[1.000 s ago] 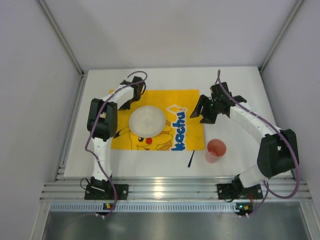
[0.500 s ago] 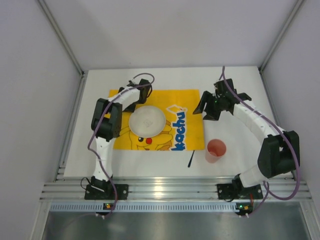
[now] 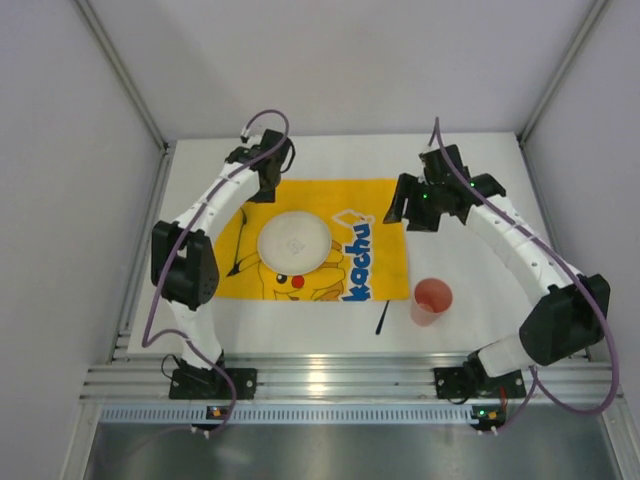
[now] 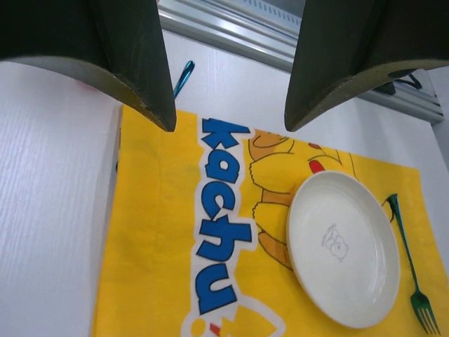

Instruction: Set the dinner table for one person

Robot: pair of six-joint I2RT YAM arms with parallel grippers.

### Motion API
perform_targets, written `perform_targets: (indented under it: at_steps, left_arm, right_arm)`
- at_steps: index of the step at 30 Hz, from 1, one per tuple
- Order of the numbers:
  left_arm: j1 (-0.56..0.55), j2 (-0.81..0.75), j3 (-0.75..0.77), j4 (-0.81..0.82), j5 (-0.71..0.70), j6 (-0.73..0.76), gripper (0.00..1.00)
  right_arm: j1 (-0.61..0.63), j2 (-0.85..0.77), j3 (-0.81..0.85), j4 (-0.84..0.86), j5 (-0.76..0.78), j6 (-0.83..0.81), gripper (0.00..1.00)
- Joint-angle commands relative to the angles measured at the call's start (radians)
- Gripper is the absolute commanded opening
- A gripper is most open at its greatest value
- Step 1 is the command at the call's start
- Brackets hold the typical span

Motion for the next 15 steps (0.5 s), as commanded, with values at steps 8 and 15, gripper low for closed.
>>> perform_targets:
  at_steps: [8,15]
  left_arm:
    - [-0.023,-0.284,-0.271,0.001,0.215,-0.095,0.72]
    - [-0.025,-0.378,-0.390,0.020,0.248,-0.093,0.70]
  right_arm:
    - [0.369,-0.116,-0.234,-0.078,0.165,0.199,0.49]
    - [0.419,-0.014,-0.316,-0.045,0.233,0.223,0.31]
